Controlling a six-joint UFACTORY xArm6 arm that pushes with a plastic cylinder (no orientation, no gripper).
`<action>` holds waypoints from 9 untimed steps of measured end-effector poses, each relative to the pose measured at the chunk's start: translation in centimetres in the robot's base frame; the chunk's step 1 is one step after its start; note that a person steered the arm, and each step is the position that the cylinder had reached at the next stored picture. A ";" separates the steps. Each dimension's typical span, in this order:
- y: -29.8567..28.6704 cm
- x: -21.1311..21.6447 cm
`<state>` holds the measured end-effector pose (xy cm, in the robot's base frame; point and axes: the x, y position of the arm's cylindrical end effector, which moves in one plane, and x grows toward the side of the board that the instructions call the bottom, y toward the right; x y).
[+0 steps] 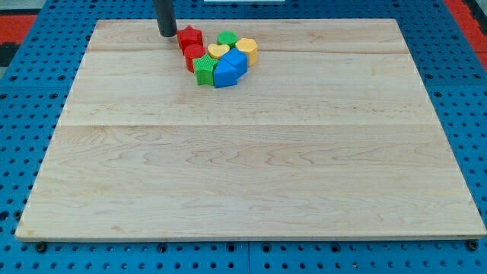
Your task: Push the red star into the group of blocks
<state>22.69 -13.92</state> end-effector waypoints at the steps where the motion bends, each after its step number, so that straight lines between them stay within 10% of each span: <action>1: 0.0 0.2; 9: 3.3 2.4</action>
<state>25.06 -10.66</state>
